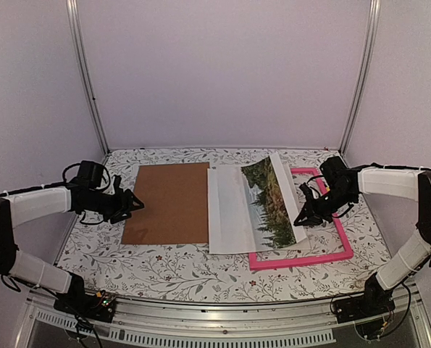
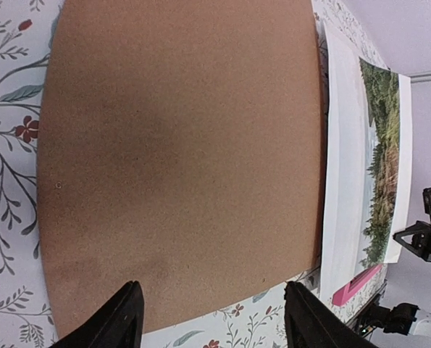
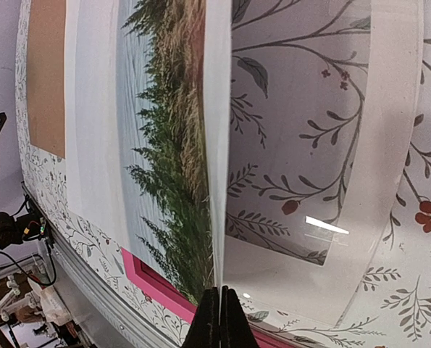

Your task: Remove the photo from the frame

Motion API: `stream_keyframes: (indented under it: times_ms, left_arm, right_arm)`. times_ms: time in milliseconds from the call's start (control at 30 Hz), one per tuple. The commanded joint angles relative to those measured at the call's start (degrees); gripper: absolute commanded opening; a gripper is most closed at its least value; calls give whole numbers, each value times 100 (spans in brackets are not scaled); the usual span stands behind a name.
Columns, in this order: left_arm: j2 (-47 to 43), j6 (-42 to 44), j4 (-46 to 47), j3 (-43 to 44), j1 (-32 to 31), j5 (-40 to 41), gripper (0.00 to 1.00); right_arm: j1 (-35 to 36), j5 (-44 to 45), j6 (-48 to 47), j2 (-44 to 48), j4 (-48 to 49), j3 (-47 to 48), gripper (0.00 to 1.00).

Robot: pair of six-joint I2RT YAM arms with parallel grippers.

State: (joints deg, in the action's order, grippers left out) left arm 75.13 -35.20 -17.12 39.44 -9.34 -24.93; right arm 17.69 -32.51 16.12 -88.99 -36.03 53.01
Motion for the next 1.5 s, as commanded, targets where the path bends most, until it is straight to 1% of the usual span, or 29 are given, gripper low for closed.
stream_keyframes:
  times_ms: [0,167,567,1033,1133,1167,1267,1333,1400,1467]
  left_arm:
    - [36,-8,68,81,-84,14,68]
    - [86,1,69,103,-98,32,68]
    - [173,-16,65,154,-198,83,68]
    - [98,-51,11,108,-235,134,69]
    - [73,-53,8,104,-241,147,69]
    - [64,-49,8,99,-241,161,69]
    - [71,-52,2,99,-243,155,69]
    - [72,-62,2,99,-252,163,69]
    - [65,-60,-2,112,-260,168,69]
    - [55,-64,-6,117,-267,177,69]
  right_arm:
    - [-82,305,-166,52,-184,97,0]
    - [-109,479,-63,165,-150,9,0]
    - [-109,404,403,389,384,-363,0]
    - [-112,487,352,208,454,-292,1]
    - [-113,542,348,220,428,-317,7]
    - [-111,578,348,230,416,-318,13]
    - [-111,606,347,254,394,-303,19]
    - [-112,587,369,271,391,-288,26]
    - [-117,569,380,297,371,-279,34]
    - [-109,677,391,339,319,-259,45]
